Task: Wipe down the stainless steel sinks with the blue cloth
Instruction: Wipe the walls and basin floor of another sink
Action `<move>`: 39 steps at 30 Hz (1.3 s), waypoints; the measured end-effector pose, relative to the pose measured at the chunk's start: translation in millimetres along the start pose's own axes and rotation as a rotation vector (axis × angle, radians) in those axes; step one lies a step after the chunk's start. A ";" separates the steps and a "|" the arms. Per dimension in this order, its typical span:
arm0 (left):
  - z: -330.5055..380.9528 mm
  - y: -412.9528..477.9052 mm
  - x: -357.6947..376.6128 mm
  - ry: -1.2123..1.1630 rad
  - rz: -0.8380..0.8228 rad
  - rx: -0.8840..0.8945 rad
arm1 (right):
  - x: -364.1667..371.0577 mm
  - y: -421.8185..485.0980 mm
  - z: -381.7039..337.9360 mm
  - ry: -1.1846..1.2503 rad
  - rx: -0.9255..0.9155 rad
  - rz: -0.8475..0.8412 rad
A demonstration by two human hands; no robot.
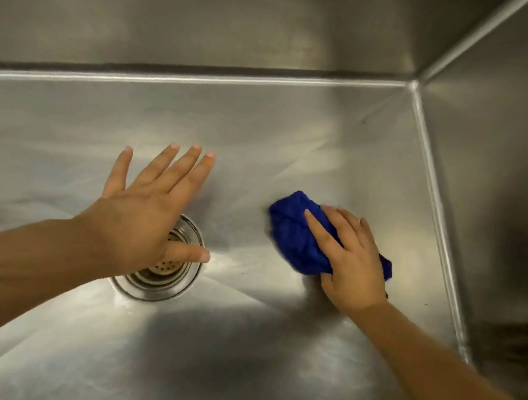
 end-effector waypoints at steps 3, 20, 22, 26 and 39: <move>13.0 11.6 -1.8 0.025 -0.014 0.019 | -4.7 53.1 29.5 0.039 0.110 -0.012; 52.9 29.0 5.7 0.015 0.013 0.115 | -10.0 11.3 98.0 -0.011 0.339 0.056; 52.8 28.0 8.5 0.010 0.014 0.109 | -11.7 19.8 106.8 -0.030 0.413 0.081; 56.9 25.9 15.2 -0.001 0.013 0.125 | -8.4 -43.3 99.5 -0.068 0.478 0.094; 55.5 29.3 14.2 0.018 -0.014 0.062 | -11.2 -14.8 131.0 -0.134 0.551 0.035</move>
Point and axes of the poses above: each hand's wrist, its own y-axis towards the middle knuckle, its own x-axis out of the palm, z = x × y, the point moved 10 cm from there along y, towards the middle knuckle, and after that the axes turned 12 degrees about -y, right-handed, at the moved point
